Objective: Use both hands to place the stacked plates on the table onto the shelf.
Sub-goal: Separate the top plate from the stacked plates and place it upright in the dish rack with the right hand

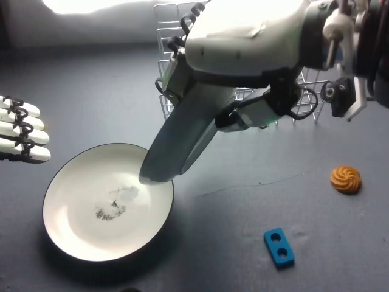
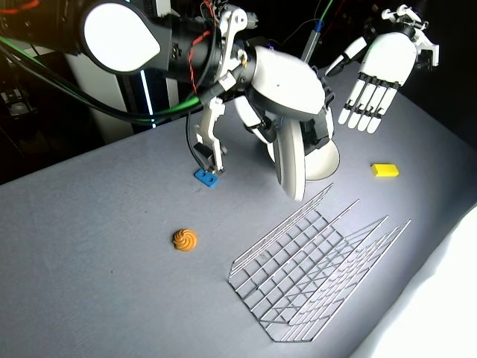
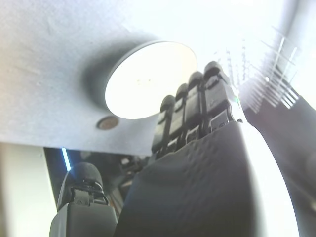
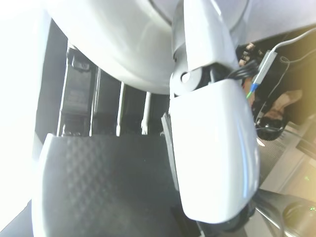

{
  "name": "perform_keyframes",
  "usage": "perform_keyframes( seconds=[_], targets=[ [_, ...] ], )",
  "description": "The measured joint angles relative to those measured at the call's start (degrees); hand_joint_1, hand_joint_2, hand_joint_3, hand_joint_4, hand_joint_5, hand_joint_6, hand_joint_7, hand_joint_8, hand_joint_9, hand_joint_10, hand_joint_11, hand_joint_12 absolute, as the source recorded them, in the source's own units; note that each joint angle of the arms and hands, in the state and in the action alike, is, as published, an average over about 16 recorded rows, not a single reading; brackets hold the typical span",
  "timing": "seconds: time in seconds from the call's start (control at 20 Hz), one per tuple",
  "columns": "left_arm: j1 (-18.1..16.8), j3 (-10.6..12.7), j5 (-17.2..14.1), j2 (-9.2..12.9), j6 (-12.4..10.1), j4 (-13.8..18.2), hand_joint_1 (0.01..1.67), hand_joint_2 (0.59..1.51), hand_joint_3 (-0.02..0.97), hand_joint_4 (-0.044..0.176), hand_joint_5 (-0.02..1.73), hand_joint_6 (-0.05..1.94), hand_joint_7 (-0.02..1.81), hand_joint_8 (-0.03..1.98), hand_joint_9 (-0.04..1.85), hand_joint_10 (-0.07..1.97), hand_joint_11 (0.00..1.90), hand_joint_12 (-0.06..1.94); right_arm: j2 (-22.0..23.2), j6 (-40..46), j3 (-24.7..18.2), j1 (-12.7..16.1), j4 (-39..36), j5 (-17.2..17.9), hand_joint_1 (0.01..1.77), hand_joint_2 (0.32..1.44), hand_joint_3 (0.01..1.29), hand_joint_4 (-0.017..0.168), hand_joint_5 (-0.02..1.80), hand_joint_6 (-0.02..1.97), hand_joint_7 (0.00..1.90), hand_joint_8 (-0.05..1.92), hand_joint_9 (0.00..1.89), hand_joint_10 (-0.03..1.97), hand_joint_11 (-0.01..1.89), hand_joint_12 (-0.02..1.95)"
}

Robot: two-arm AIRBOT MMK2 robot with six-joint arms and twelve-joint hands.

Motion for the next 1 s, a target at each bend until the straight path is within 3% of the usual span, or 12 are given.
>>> perform_keyframes(
  seconds=[0.55,1.0],
  targets=[
    [-0.4,0.0,0.3,0.0,-0.4,-0.6,0.02,1.081,0.018,0.000,0.04,0.02,0.03,0.01,0.02,0.01,0.02,0.00,2.8,1.1,-0.1,7.1,13.4,-4.4,1.34,0.99,0.01,-0.005,0.91,0.99,1.04,0.89,1.00,1.02,0.75,1.18],
    [-0.5,0.0,0.4,0.0,-0.6,-0.8,0.02,1.081,0.019,0.000,0.05,0.02,0.03,0.01,0.02,0.01,0.02,0.00,3.6,1.1,3.3,9.7,26.9,-6.7,1.36,1.00,0.01,-0.007,0.90,0.97,1.03,0.91,0.99,1.09,0.74,1.19]
  ],
)
